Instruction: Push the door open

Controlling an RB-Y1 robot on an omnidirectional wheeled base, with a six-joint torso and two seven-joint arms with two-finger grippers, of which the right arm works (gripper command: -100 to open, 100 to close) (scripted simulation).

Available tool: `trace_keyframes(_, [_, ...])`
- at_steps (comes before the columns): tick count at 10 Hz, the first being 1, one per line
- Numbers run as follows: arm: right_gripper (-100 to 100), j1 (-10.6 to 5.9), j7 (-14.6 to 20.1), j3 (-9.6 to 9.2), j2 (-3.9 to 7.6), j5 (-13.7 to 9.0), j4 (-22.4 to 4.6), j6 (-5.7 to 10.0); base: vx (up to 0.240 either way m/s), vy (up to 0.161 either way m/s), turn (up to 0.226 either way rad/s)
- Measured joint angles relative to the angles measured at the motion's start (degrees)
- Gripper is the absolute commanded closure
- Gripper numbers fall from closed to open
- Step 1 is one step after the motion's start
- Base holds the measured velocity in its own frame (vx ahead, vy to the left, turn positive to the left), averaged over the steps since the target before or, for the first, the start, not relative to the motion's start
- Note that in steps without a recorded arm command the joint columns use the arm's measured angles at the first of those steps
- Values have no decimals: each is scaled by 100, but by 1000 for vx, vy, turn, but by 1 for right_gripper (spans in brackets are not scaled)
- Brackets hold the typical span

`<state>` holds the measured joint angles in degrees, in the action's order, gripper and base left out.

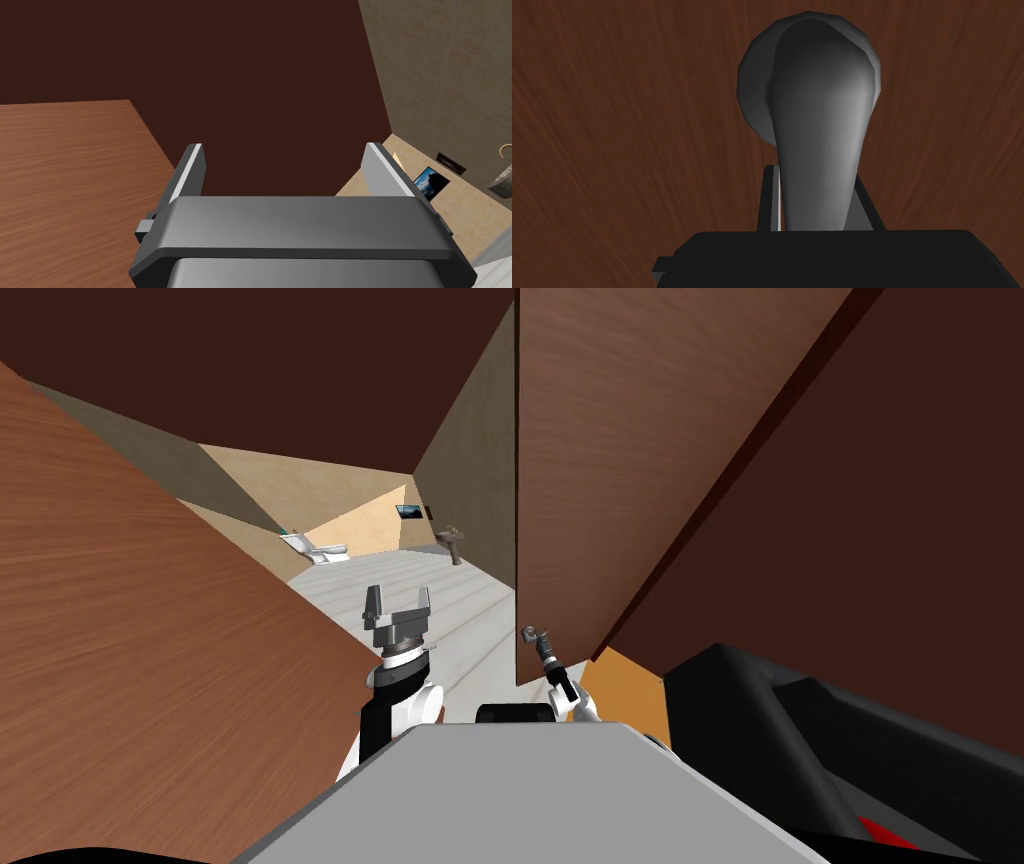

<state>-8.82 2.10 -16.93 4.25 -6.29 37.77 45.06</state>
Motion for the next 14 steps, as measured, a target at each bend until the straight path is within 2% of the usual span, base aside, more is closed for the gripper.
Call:
trace_keyframes(4, [100, 33, -62, 69, -32, -13, -104, 16, 167, 40, -65])
trace_keyframes(6, [100, -92, -91, 141, -57, -36, -283, 113, 125, 28, -9])
trace_keyframes(7, [100, -69, -94, 146, -42, -37, -167, 68, 141, 39, -147])
trace_keyframes(8, [100, -58, -126, 200, -46, -49, -158, 58, 200, 56, -185])
trace_keyframes(9, [100, 65, -183, 253, -33, -59, 15, -33, 238, 82, -131])
trace_keyframes(10, [100, -1, -198, 328, -10, -84, -125, 2, 225, 93, -105])
trace_keyframes(12, [100, 2, -312, 463, -83, -118, -160, 28, 199, 128, -124])
trace_keyframes(14, [100, 58, -402, 601, -97, -152, -49, -1, 181, 134, -122])
